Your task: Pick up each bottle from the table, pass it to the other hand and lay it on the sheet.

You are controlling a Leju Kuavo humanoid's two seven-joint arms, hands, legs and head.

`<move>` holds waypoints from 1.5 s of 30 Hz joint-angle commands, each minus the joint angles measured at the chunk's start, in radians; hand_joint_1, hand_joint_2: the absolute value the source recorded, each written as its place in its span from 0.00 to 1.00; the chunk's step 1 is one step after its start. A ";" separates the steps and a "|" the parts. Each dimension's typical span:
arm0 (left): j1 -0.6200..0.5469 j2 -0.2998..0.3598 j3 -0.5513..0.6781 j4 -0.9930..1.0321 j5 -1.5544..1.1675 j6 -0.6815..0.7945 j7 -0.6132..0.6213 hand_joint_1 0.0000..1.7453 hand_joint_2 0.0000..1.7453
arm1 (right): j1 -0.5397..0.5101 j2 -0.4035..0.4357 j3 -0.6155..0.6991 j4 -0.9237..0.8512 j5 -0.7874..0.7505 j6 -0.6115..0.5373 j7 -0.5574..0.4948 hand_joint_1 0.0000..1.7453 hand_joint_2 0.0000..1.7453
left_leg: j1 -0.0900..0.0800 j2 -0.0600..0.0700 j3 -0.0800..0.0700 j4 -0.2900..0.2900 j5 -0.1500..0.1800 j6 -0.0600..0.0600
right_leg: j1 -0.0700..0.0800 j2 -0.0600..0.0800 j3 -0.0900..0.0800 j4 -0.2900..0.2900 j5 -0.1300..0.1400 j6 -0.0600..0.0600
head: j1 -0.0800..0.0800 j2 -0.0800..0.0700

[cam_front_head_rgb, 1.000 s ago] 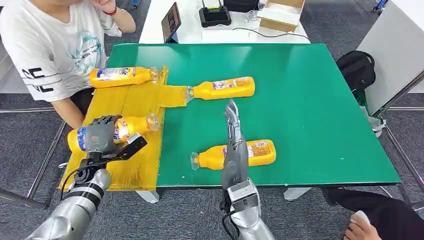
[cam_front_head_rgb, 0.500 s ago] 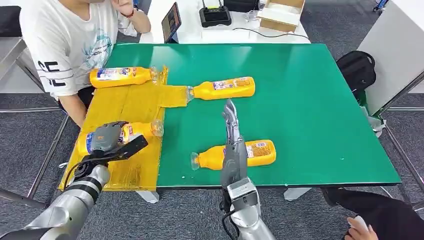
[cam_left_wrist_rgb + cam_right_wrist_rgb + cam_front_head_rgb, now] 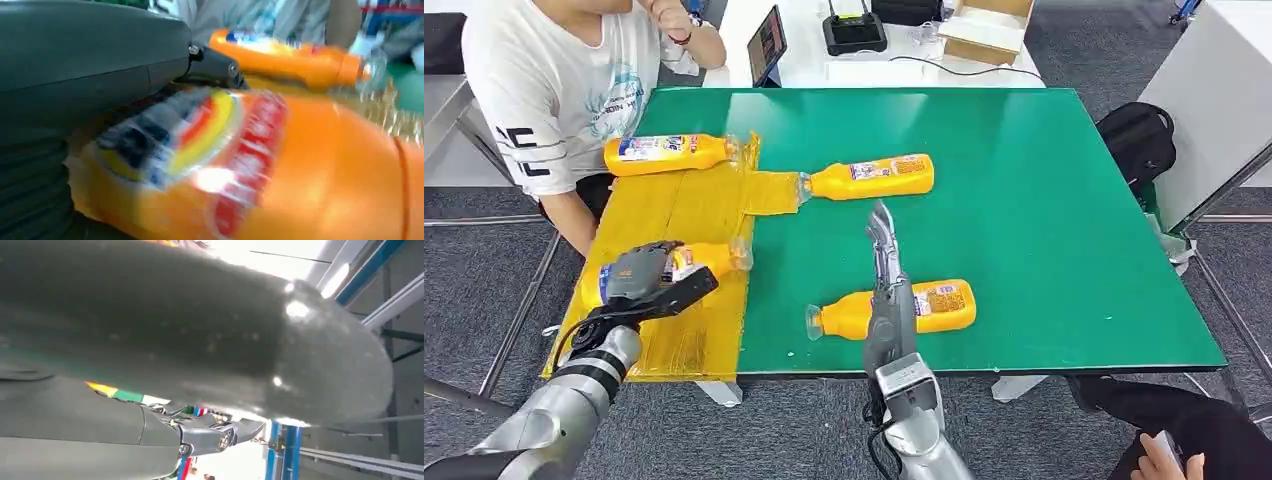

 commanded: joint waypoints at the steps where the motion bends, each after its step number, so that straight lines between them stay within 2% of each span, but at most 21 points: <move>1: -0.013 -0.011 0.057 0.074 0.146 -0.154 -0.057 0.00 0.00 | -0.032 -0.002 -0.023 0.097 -0.005 0.009 0.023 0.00 0.00 | 0.000 0.002 0.007 -0.001 -0.003 0.002 | 0.001 0.001 0.007 -0.002 -0.001 -0.003 | 0.000 0.000; 2: -0.017 -0.013 0.070 0.072 0.183 -0.219 -0.075 0.00 0.00 | -0.034 -0.002 -0.027 0.103 -0.008 0.014 0.029 0.00 0.00 | 0.000 0.001 0.003 -0.001 -0.001 0.001 | 0.000 0.000 0.003 -0.001 -0.001 -0.002 | 0.000 0.000; 6: -0.016 -0.010 0.052 0.049 0.223 -0.298 -0.103 0.00 0.00 | -0.039 0.002 -0.039 0.126 -0.019 0.025 0.037 0.00 0.00 | 0.000 0.000 0.006 -0.001 -0.001 0.002 | 0.001 0.000 0.006 -0.002 -0.001 -0.003 | 0.000 0.000; 14: 0.003 -0.009 0.061 0.018 0.335 -0.318 -0.116 0.00 0.00 | -0.033 0.014 -0.065 0.137 -0.034 0.020 0.048 0.00 0.00 | 0.000 0.000 0.011 -0.002 -0.001 0.002 | 0.001 0.000 0.012 -0.003 0.000 -0.004 | 0.000 0.000; 17: 0.010 -0.017 0.097 -0.001 0.427 -0.383 -0.146 0.00 0.00 | -0.037 0.016 -0.072 0.155 -0.040 0.022 0.054 0.00 0.00 | 0.000 0.000 0.011 -0.002 0.000 0.001 | 0.001 0.000 0.011 -0.003 0.000 -0.004 | 0.000 0.000; 23: 0.010 -0.017 0.097 -0.001 0.427 -0.383 -0.146 0.00 0.00 | -0.037 0.016 -0.072 0.155 -0.040 0.022 0.054 0.00 0.00 | 0.000 -0.002 0.010 -0.002 0.000 0.001 | 0.000 0.000 0.011 -0.002 0.000 -0.002 | 0.000 0.000; 27: 0.032 -0.052 0.171 -0.071 0.607 -0.482 -0.199 0.00 0.00 | -0.036 0.019 -0.076 0.167 -0.042 0.029 0.059 0.00 0.00 | 0.000 -0.001 0.011 -0.002 0.000 0.001 | 0.001 0.000 0.012 -0.002 0.000 -0.003 | 0.000 0.000; 28: 0.042 -0.065 0.185 -0.102 0.646 -0.478 -0.202 0.00 0.00 | -0.036 0.017 -0.073 0.169 -0.033 0.028 0.065 0.00 0.00 | 0.000 -0.001 0.010 -0.002 0.000 0.001 | 0.000 0.000 0.011 -0.002 0.000 -0.002 | 0.000 0.000; 29: 0.065 -0.110 0.236 -0.184 0.710 -0.326 -0.259 0.00 0.00 | -0.039 0.005 -0.057 0.172 0.010 0.019 0.075 0.00 0.00 | 0.000 -0.003 0.009 -0.001 0.001 0.001 | 0.000 -0.001 0.010 -0.001 0.000 -0.002 | 0.000 0.000; 30: 0.080 -0.129 0.228 -0.228 0.726 -0.285 -0.256 0.00 0.00 | -0.034 0.002 -0.056 0.165 0.023 0.019 0.075 0.00 1.00 | 0.000 -0.003 0.010 -0.002 0.001 0.001 | 0.001 -0.002 0.011 -0.002 -0.001 -0.002 | 0.000 0.000; 32: 0.133 -0.183 0.236 -0.396 0.834 -0.140 -0.292 0.00 0.00 | -0.033 -0.025 -0.035 0.133 0.154 -0.062 0.056 0.00 1.00 | 0.000 -0.005 0.009 -0.001 0.000 0.002 | 0.001 -0.004 0.011 -0.002 -0.001 -0.002 | 0.000 0.000; 33: 0.161 -0.190 0.215 -0.468 0.850 -0.087 -0.293 0.00 1.00 | -0.038 -0.044 -0.029 0.123 0.200 -0.076 0.081 0.00 1.00 | 0.000 -0.005 0.007 0.000 0.001 0.001 | 0.000 -0.004 0.009 -0.001 -0.001 -0.001 | 0.000 0.000; 34: 0.175 -0.192 0.205 -0.496 0.861 -0.072 -0.293 0.00 1.00 | -0.039 -0.050 -0.035 0.114 0.206 -0.077 0.086 0.00 1.00 | 0.001 -0.004 0.008 0.000 0.000 0.002 | 0.002 -0.003 0.010 -0.002 -0.001 -0.002 | 0.000 0.000; 39: 0.369 -0.219 0.083 -0.818 1.010 -0.017 -0.293 0.00 1.00 | -0.060 -0.159 -0.073 0.076 0.396 -0.057 0.242 0.00 1.00 | 0.000 -0.001 0.009 -0.001 -0.001 0.002 | 0.001 -0.001 0.010 -0.002 -0.001 -0.002 | 0.000 0.000; 40: 0.421 -0.216 0.057 -0.874 1.025 -0.006 -0.293 0.00 1.00 | -0.096 -0.232 -0.052 0.114 0.587 0.002 0.412 0.00 1.00 | 0.000 -0.001 0.007 0.000 -0.001 0.002 | 0.000 -0.001 0.009 -0.002 -0.001 -0.002 | 0.000 0.000; 41: 0.440 -0.209 0.041 -0.891 1.011 0.013 -0.293 0.00 1.00 | -0.109 -0.241 -0.079 0.139 0.587 0.013 0.422 0.00 1.00 | -0.001 -0.001 0.007 -0.001 -0.001 0.002 | 0.000 0.001 0.008 -0.003 0.000 -0.001 | 0.000 0.000; 42: 0.454 -0.208 0.037 -0.887 1.023 0.009 -0.293 0.00 1.00 | -0.134 -0.268 -0.091 0.181 0.601 0.084 0.452 0.00 1.00 | -0.001 0.000 0.009 -0.001 -0.002 0.002 | 0.000 0.001 0.010 -0.004 -0.001 -0.002 | 0.000 0.000; 45: 0.469 -0.202 0.024 -0.890 1.021 0.008 -0.293 0.00 1.00 | -0.145 -0.289 -0.115 0.208 0.607 0.130 0.458 0.00 1.00 | -0.001 -0.001 0.008 -0.001 -0.002 0.002 | 0.000 -0.001 0.009 -0.004 -0.001 -0.002 | 0.000 0.000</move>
